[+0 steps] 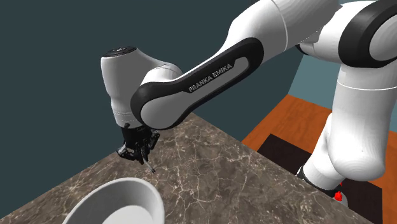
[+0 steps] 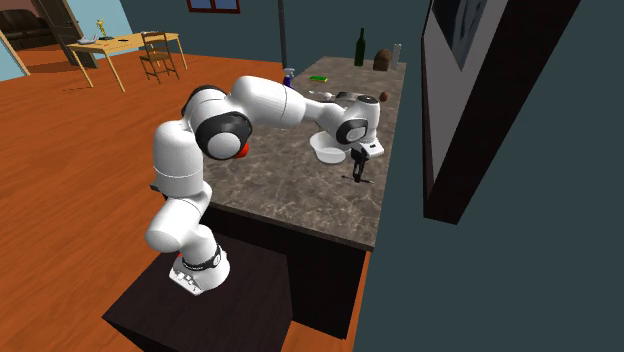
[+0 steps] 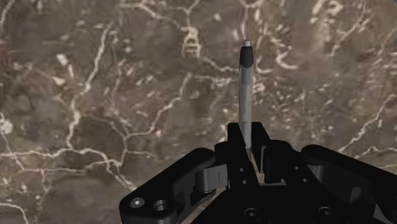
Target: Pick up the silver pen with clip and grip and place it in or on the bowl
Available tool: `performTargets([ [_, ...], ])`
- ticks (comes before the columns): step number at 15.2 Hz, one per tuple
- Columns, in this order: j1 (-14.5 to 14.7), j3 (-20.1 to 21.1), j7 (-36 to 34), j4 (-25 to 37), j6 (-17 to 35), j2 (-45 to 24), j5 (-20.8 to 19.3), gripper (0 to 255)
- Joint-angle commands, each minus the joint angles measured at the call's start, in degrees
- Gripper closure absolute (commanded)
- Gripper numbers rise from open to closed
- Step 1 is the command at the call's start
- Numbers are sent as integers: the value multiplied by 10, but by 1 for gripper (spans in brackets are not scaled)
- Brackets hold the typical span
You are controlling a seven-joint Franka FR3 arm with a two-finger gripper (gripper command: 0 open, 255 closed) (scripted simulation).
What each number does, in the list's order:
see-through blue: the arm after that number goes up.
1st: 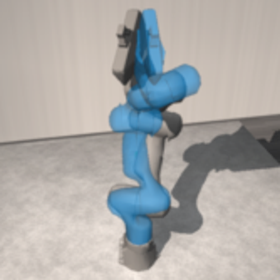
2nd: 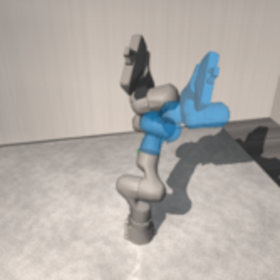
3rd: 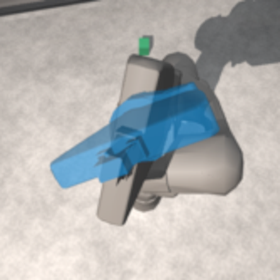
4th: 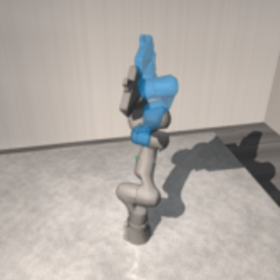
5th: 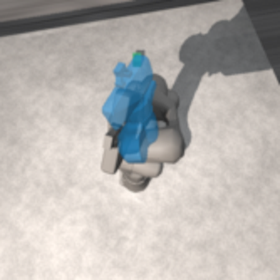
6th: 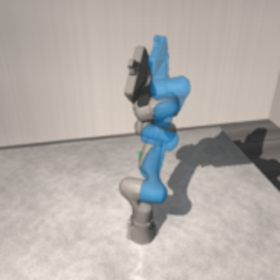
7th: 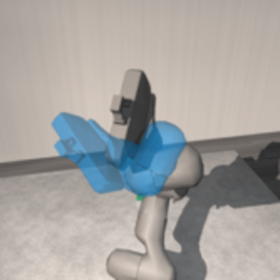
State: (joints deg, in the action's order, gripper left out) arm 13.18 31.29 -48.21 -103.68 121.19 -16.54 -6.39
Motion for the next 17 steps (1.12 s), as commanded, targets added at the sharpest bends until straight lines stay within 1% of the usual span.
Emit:
performTargets([
  [1,1,1,1,3,-6,1,2,255],
  [17,-2,9,9,92,-120,31,22,255],
])
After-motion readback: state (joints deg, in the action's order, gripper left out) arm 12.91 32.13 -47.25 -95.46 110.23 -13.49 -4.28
